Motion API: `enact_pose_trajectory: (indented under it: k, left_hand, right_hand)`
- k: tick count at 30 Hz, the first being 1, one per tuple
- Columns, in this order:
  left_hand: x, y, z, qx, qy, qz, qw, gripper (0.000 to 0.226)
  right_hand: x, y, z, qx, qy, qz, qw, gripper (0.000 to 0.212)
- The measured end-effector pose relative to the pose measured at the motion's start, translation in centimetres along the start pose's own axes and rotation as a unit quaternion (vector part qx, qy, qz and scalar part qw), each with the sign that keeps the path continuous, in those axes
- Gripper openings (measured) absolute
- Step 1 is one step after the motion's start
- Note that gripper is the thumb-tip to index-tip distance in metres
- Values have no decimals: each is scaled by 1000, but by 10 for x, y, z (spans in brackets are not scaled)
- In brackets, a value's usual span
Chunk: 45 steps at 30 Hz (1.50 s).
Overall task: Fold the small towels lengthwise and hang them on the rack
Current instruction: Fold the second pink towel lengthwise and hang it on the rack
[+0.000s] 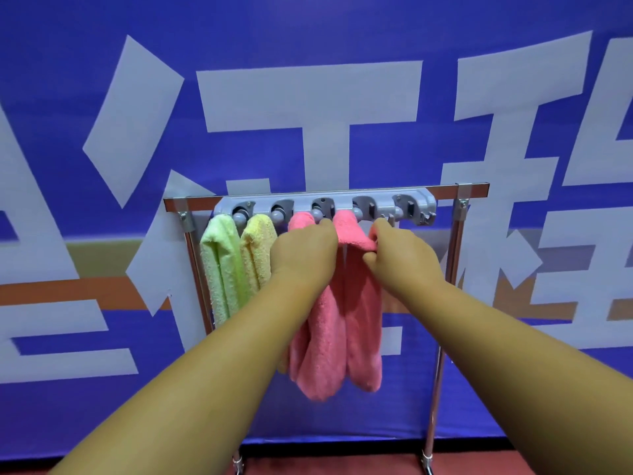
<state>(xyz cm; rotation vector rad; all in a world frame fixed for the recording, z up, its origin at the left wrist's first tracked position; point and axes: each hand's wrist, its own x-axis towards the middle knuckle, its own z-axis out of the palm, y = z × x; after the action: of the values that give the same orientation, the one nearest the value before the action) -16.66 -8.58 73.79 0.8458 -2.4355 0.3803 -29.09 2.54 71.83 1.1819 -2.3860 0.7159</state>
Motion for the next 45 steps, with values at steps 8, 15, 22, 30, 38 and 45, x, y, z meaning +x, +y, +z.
enact_pose_trajectory:
  k: [8,15,22,30,38,45]
  left_hand:
    - [-30,-6,28,-165,-26,-62,984,30]
    - [-58,5,66,-212,-84,-85,970,37]
    - [-90,27,114,-272,-154,-108,944,40]
    - [-96,45,148,-358,-150,-133,912,27]
    - [-102,51,164,-395,-145,-196,886,38]
    - [-112,37,168,-379,-175,-196,887,40]
  right_hand:
    - [-22,4,34,245,-15,106,963,13]
    - [-45,10,66,227,-35,114,967,10]
    - [-66,27,94,222,-91,125,963,5]
    - [-75,52,105,207,-50,183,960,16]
    - [-86,63,110,164,-77,168,969,17]
    - [-104,50,128,170,-162,136,962,9]
